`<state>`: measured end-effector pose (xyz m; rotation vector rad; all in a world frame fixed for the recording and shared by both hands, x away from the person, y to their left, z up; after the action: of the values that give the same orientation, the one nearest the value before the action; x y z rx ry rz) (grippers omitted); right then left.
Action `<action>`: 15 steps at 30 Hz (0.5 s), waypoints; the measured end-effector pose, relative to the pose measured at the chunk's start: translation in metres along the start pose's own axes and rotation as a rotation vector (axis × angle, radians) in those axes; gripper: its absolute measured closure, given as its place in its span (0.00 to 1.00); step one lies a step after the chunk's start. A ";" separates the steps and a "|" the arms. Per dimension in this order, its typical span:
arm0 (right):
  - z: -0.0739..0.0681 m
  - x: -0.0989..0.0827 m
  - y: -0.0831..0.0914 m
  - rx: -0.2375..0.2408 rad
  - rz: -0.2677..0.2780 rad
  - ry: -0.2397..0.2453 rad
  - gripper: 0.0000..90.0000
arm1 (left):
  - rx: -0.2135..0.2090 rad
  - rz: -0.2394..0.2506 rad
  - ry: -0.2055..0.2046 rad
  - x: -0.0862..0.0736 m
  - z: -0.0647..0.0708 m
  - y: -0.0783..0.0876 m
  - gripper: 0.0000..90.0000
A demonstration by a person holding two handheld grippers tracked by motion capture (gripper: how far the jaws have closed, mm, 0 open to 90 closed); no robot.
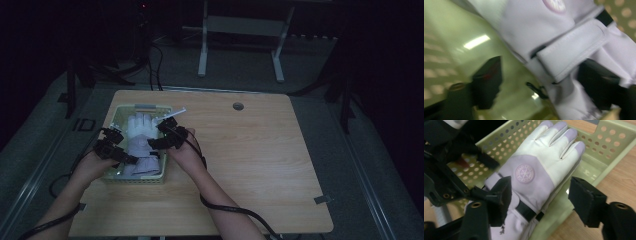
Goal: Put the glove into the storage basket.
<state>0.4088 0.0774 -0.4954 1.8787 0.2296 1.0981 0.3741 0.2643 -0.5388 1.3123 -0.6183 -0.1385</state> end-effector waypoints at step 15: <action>0.025 -0.022 0.028 0.015 0.016 0.036 0.16 | -0.129 0.356 0.026 0.016 0.050 0.031 0.02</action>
<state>0.4070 0.0342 -0.4912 1.8780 0.2441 1.1447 0.3549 0.2227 -0.4978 1.0599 -0.7977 0.1283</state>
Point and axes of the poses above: each handheld gripper's, and its own axes: y roughly backward along the jaws, x roughly out of its top, z roughly to its right, the point moved 4 cm from there along -y, roughly forward along the jaws, and after that the axes turned 8 degrees about -z, right-handed, at the moved point
